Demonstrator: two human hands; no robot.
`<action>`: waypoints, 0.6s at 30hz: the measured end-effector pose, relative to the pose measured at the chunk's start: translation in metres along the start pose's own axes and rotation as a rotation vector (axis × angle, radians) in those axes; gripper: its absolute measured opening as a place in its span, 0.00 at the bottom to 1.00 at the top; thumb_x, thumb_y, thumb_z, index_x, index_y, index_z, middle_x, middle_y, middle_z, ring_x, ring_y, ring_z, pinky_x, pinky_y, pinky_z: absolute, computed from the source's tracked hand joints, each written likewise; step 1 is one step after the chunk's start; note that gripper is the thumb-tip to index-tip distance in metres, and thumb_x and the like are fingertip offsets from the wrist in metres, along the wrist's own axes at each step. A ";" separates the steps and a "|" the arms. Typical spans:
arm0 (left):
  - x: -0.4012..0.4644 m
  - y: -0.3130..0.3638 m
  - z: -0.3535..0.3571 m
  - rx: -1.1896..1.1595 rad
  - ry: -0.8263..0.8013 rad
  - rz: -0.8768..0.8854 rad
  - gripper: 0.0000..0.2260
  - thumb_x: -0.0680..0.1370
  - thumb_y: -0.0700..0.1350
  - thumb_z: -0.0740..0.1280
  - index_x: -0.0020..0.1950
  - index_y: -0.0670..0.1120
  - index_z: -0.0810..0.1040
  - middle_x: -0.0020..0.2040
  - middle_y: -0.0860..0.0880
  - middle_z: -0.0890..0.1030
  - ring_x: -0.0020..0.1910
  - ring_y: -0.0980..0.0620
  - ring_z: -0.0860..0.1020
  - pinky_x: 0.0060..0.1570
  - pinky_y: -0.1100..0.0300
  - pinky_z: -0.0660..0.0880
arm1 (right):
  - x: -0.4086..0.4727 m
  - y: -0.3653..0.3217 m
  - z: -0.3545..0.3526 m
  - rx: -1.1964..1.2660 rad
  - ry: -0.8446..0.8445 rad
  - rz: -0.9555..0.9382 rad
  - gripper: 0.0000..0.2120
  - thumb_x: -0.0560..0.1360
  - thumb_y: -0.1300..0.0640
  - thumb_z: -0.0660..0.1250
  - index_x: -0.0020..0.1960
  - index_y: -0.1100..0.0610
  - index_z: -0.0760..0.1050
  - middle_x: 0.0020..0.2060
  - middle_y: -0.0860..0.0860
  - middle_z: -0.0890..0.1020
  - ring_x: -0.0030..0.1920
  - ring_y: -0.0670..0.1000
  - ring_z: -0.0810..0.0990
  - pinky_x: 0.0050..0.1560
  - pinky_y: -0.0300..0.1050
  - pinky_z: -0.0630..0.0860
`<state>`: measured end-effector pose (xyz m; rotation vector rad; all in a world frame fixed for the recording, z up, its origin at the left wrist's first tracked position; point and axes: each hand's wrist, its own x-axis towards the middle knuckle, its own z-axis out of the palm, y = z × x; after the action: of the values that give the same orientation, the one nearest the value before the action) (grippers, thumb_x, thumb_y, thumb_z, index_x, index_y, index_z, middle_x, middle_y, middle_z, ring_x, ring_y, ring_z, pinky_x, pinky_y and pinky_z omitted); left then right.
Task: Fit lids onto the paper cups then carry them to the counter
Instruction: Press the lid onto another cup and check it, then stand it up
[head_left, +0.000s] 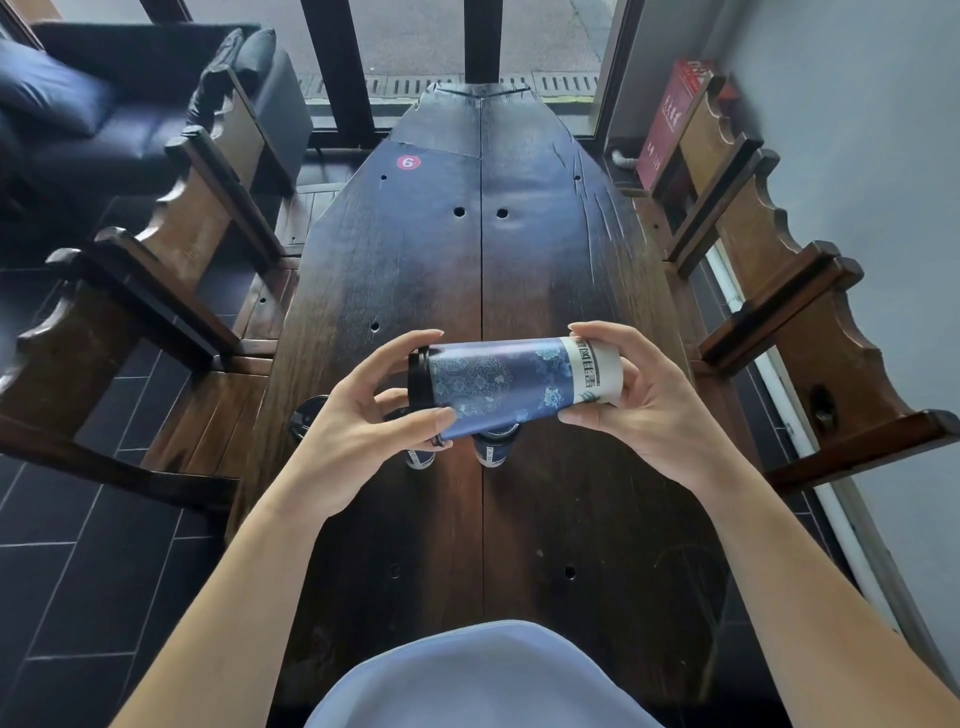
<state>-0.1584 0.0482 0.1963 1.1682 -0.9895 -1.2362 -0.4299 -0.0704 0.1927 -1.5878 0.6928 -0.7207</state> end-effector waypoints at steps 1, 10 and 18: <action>0.000 0.000 0.000 0.001 0.000 0.000 0.33 0.67 0.44 0.80 0.70 0.59 0.78 0.65 0.50 0.81 0.62 0.42 0.82 0.49 0.44 0.84 | 0.000 0.000 0.000 0.003 0.007 0.001 0.35 0.68 0.65 0.78 0.72 0.57 0.70 0.54 0.42 0.80 0.59 0.52 0.81 0.59 0.47 0.81; 0.002 -0.002 -0.003 0.071 0.015 0.009 0.35 0.65 0.41 0.81 0.71 0.59 0.78 0.64 0.51 0.82 0.60 0.42 0.82 0.53 0.42 0.84 | 0.000 0.003 0.003 0.015 0.031 0.039 0.37 0.69 0.64 0.78 0.74 0.54 0.69 0.55 0.44 0.81 0.60 0.51 0.81 0.58 0.46 0.82; 0.002 -0.003 -0.003 0.085 -0.018 -0.022 0.40 0.65 0.34 0.81 0.73 0.59 0.76 0.65 0.53 0.81 0.64 0.42 0.82 0.59 0.30 0.79 | 0.001 0.001 0.001 0.043 0.046 0.042 0.34 0.68 0.65 0.77 0.72 0.57 0.70 0.55 0.44 0.81 0.60 0.50 0.81 0.56 0.43 0.82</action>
<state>-0.1559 0.0469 0.1925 1.2388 -1.0538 -1.2345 -0.4284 -0.0702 0.1917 -1.5175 0.7380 -0.7387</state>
